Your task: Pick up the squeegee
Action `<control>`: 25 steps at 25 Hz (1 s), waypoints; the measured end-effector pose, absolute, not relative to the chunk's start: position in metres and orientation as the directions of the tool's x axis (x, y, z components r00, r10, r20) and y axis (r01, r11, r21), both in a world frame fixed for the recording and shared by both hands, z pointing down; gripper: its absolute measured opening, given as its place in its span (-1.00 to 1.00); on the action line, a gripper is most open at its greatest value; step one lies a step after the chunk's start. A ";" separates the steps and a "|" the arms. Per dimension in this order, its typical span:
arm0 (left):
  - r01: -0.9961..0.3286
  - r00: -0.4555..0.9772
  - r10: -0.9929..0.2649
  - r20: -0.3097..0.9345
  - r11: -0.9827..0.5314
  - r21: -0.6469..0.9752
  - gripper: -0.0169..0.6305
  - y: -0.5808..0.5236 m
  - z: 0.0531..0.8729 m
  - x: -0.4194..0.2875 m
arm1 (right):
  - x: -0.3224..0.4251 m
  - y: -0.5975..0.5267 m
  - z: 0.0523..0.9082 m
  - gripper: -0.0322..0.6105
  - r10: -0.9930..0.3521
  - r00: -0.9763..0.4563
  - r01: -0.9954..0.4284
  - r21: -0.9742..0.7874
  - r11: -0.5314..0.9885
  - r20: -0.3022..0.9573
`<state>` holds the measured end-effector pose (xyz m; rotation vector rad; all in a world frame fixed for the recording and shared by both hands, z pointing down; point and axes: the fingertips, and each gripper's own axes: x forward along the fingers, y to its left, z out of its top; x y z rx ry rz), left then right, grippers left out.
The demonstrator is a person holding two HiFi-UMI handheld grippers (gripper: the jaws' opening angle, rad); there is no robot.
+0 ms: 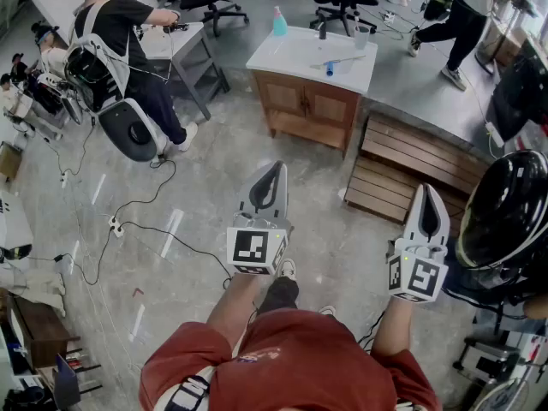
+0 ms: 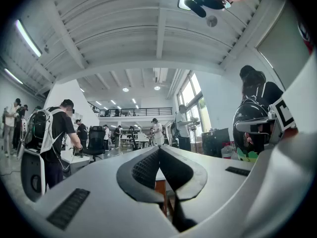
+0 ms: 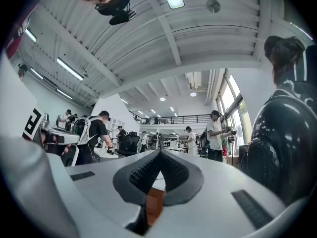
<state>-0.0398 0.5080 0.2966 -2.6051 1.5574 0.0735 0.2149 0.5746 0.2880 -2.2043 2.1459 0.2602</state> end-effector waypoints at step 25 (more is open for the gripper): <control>-0.895 0.446 -0.892 -0.071 -0.446 -0.013 -0.90 0.453 0.306 -0.133 | 0.114 0.503 0.284 -0.88 -0.991 -0.063 -0.998 0.009 0.063 -0.119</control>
